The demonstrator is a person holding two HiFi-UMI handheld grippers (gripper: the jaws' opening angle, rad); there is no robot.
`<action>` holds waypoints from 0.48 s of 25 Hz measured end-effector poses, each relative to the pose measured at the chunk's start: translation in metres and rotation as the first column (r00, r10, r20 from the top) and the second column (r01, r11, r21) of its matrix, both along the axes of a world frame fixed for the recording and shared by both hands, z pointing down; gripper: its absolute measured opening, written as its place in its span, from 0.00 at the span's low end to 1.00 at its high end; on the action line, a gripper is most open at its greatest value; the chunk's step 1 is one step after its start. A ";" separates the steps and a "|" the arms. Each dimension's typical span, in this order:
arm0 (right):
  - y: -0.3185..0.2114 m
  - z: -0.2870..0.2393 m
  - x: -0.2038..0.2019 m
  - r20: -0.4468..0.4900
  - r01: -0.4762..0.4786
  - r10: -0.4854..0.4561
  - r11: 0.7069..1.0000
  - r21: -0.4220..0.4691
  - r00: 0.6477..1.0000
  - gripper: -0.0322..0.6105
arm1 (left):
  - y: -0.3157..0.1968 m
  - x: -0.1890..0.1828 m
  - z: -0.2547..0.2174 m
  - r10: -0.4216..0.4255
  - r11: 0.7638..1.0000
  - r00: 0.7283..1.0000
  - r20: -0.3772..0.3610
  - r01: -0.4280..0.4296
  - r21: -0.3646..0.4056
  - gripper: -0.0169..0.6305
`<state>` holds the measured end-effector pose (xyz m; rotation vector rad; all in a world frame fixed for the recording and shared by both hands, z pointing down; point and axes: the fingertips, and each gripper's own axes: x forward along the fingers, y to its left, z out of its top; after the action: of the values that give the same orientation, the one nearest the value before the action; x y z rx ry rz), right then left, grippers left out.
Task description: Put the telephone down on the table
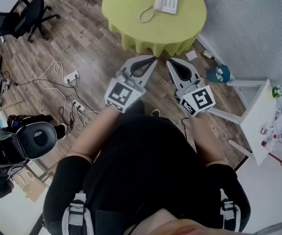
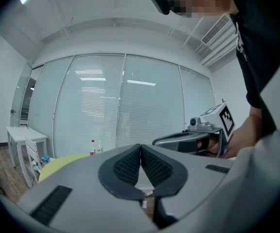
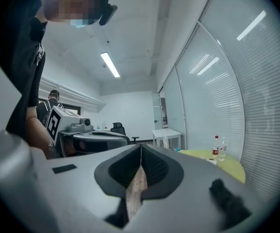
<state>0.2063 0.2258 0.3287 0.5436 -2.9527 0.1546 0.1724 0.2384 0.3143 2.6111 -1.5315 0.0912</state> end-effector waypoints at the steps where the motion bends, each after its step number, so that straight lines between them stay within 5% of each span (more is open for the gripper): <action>1: -0.005 0.000 -0.006 -0.003 -0.003 0.003 1.000 -0.001 1.000 0.08 | -0.006 -0.006 0.000 0.005 1.000 1.000 -0.003 -0.005 -0.001 0.05; 12: -0.047 0.012 -0.080 -0.029 -0.053 0.053 0.998 -0.017 0.998 0.08 | -0.052 -0.083 0.008 0.057 0.998 0.998 -0.023 -0.057 -0.012 0.05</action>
<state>0.1260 0.1792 0.3403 0.6170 -2.9078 0.1768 0.0895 0.1869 0.3224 2.6368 -1.4448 0.0751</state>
